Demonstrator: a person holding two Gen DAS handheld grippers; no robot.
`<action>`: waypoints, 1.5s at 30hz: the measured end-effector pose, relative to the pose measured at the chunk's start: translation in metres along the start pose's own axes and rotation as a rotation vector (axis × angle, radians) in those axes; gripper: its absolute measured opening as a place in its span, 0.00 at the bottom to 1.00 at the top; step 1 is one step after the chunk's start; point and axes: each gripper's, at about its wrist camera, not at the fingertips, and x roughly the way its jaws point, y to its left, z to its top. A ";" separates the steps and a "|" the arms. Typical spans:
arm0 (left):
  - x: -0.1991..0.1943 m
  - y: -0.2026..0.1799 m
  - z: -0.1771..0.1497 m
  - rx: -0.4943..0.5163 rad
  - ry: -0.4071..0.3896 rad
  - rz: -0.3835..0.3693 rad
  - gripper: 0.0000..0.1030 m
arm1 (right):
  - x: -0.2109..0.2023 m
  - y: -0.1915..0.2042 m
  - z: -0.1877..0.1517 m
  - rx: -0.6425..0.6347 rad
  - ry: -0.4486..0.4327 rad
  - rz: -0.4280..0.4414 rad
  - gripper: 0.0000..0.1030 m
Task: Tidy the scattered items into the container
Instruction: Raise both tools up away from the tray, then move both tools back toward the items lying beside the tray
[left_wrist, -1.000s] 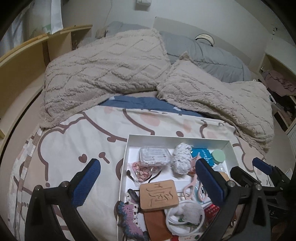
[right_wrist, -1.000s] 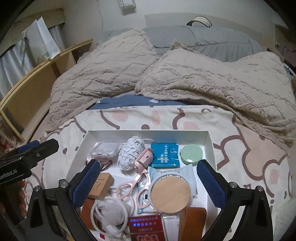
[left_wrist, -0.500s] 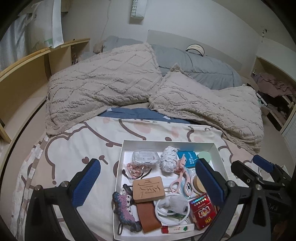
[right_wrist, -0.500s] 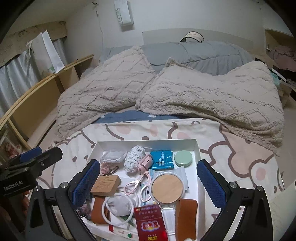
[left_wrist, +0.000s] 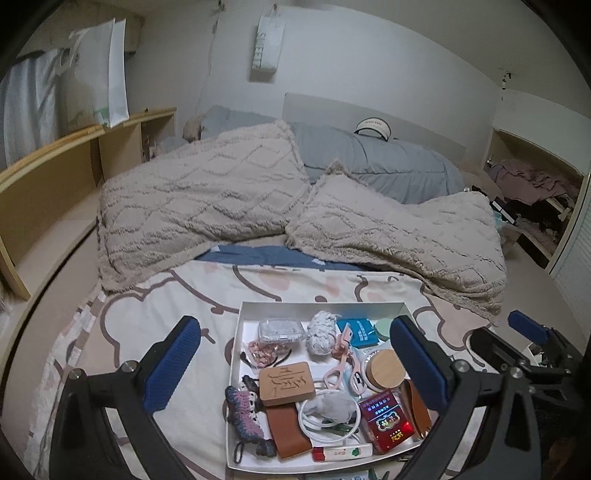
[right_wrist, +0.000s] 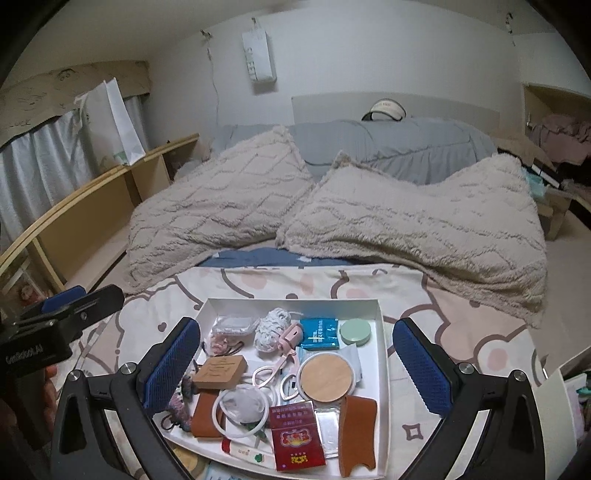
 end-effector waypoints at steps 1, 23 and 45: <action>-0.003 -0.001 0.000 0.008 -0.009 0.003 1.00 | -0.005 -0.001 -0.001 0.000 -0.010 0.004 1.00; -0.047 -0.017 -0.041 0.095 -0.062 -0.023 1.00 | -0.057 -0.032 -0.039 0.019 -0.033 0.019 1.00; -0.022 0.008 -0.129 0.136 0.137 -0.002 1.00 | -0.004 -0.020 -0.128 0.022 0.311 0.019 1.00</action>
